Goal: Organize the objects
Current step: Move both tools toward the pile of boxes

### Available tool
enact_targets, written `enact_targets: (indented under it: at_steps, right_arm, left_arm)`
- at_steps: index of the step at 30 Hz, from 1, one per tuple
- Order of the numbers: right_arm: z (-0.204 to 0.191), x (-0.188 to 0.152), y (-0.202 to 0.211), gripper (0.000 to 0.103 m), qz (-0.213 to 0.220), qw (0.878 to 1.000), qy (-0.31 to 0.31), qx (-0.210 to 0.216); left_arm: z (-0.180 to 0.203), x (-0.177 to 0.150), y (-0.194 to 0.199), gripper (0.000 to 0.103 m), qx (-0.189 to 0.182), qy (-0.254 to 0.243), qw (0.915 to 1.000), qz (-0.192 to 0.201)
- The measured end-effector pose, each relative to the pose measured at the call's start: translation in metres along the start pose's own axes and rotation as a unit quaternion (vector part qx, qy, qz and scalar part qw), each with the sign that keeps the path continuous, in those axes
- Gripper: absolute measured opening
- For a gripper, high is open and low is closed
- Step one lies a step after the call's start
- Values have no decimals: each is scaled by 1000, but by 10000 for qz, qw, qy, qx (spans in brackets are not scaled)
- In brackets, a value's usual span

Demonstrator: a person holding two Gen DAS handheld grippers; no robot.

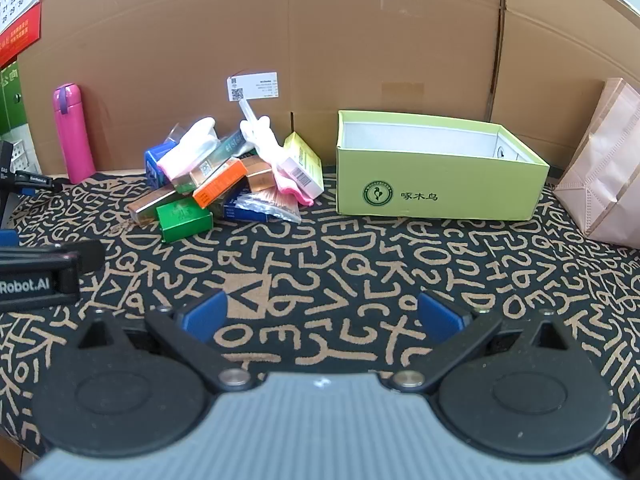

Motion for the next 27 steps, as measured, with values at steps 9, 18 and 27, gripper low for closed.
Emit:
enact_targets:
  at_steps: [9, 18, 27]
  right_arm:
    - [0, -2, -6, 103, -68, 10000, -6, 7]
    - [-2, -1, -27, 103, -218, 9998, -18, 7]
    - [0, -2, -46, 103, -397, 9992, 14, 68]
  left_arm:
    - [-6, -2, -10, 103, 38, 60, 9999, -104]
    - [-5, -3, -25, 103, 32, 15, 9998, -193]
    - [-5, -3, -42, 103, 72, 6, 9995, -316]
Point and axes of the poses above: each gripper's, at about its wrist camera, not at the fingertips, and y roughly against the way its jaws point, z to its right, x to its top, the point moved 10 cm from there along -y, roughly the way its jaws point
